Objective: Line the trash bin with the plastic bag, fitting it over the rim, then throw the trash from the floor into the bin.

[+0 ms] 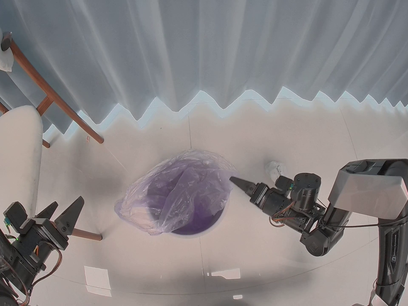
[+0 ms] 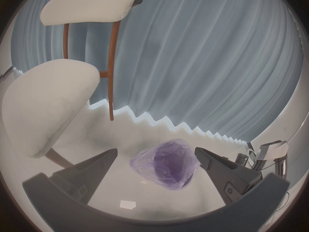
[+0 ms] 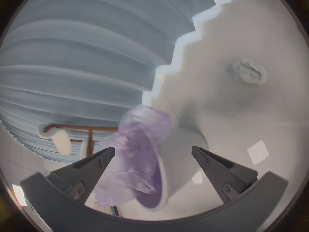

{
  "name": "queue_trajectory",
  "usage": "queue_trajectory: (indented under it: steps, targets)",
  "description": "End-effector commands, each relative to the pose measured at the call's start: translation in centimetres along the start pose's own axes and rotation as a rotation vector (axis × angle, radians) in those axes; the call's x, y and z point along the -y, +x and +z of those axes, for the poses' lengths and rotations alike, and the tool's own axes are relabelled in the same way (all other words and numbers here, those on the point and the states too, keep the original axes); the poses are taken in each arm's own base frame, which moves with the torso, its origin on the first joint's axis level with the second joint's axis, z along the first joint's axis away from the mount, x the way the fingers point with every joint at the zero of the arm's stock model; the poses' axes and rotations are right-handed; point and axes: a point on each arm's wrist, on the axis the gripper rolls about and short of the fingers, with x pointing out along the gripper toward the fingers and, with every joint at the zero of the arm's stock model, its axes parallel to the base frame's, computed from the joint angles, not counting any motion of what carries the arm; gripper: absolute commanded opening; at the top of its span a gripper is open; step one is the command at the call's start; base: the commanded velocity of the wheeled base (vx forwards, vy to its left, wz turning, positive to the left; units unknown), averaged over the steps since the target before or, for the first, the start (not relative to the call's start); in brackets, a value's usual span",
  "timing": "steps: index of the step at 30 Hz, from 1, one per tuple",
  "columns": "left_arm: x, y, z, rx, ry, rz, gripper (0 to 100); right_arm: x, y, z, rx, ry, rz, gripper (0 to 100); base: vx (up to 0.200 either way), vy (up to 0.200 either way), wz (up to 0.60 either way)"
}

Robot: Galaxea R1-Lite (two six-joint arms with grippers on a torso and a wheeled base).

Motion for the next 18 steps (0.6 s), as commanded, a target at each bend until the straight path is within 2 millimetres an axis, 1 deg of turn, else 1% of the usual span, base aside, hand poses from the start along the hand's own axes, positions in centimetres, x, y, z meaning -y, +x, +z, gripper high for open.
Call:
queue_trajectory:
  steps: [1, 7, 11, 12, 14, 15, 16, 17, 18]
  targets:
    - [-0.8, 1.0, -1.1, -0.075, 0.003, 0.079, 100, -0.2, -0.5, 1.7, 0.111, -0.002, 0.084, 100, 0.0, 0.0, 0.0]
    - [-1.1, 0.9, -1.7, -0.133, 0.017, 0.105, 100, -0.7, -0.4, 2.1, 0.125, 0.003, 0.102, 100, 0.0, 0.0, 0.0]
    - [-1.6, 0.6, -2.7, -0.234, 0.04, 0.145, 100, -0.9, -0.7, 2.2, 0.123, 0.012, 0.104, 100, 0.0, 0.0, 0.0]
    - [-1.6, 0.8, -2.8, -0.246, 0.048, 0.146, 100, -1.0, -0.9, 2.5, 0.129, 0.027, 0.107, 100, 0.0, 0.0, 0.0]
    - [-1.2, 1.6, -2.8, -0.259, 0.068, 0.11, 100, -1.1, -1.7, 3.6, 0.146, 0.081, 0.113, 100, 0.0, 0.0, 0.0]
    - [-1.2, 1.6, -2.8, -0.259, 0.068, 0.11, 100, -1.1, -1.7, 3.6, 0.146, 0.081, 0.113, 100, 0.0, 0.0, 0.0]
    - [-0.4, 3.2, -3.0, -0.275, 0.11, 0.062, 100, -1.7, -2.8, 4.9, 0.117, 0.162, 0.164, 100, 0.0, 0.0, 0.0]
    - [0.0, 4.0, -3.1, -0.273, 0.126, 0.036, 100, -1.9, -3.4, 5.3, 0.084, 0.199, 0.193, 100, 0.0, 0.0, 0.0]
    - [0.7, 5.0, -3.3, -0.26, 0.138, -0.01, 100, -2.1, -4.5, 6.1, 0.038, 0.247, 0.229, 100, 0.0, 0.0, 0.0]
